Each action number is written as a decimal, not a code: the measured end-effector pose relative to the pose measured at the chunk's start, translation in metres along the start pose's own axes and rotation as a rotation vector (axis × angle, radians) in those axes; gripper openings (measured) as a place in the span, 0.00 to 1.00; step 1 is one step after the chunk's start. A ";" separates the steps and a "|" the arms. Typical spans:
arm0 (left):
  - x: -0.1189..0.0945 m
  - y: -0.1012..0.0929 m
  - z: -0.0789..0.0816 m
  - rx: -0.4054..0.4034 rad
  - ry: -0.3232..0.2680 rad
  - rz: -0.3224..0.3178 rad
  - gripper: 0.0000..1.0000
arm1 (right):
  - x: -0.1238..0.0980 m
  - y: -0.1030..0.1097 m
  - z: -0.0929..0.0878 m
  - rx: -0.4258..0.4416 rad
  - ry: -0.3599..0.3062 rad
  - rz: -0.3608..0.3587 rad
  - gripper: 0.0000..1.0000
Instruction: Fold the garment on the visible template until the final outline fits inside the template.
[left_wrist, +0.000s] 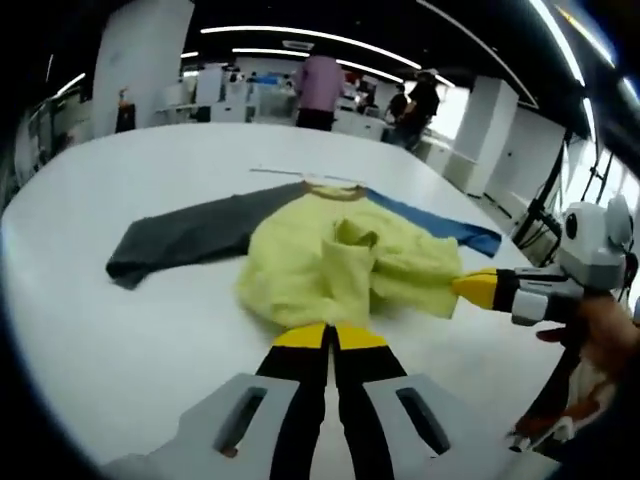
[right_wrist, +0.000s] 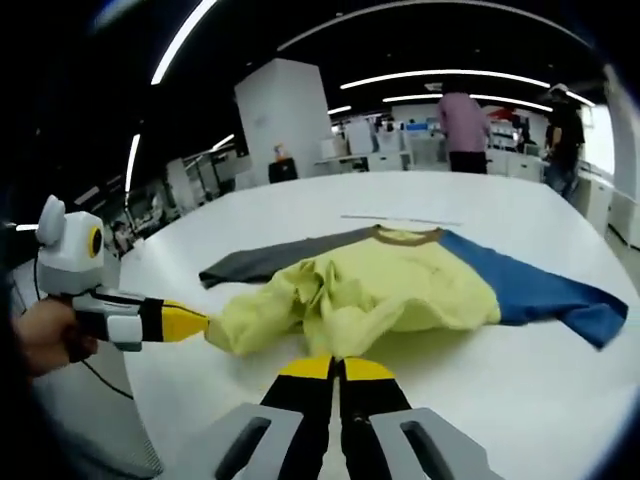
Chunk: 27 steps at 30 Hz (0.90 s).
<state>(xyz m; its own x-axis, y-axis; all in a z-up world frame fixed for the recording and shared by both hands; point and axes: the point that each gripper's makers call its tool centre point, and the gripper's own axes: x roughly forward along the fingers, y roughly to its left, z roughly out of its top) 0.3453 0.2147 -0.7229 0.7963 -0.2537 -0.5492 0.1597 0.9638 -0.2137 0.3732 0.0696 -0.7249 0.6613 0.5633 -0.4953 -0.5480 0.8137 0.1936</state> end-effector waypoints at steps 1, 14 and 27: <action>-0.002 0.002 0.002 -0.007 -0.004 -0.003 0.00 | -0.003 -0.001 0.001 -0.002 -0.002 0.001 0.00; -0.027 0.025 0.023 -0.084 -0.030 -0.059 0.00 | -0.045 -0.002 0.007 0.087 -0.001 0.089 0.00; -0.047 0.039 0.019 -0.188 0.006 -0.078 0.00 | -0.084 -0.016 -0.002 0.154 0.045 0.083 0.00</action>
<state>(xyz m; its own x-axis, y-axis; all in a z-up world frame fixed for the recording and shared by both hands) 0.3254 0.2654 -0.6906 0.7820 -0.3283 -0.5298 0.1087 0.9088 -0.4028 0.3255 0.0093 -0.6885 0.5914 0.6252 -0.5094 -0.5126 0.7790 0.3610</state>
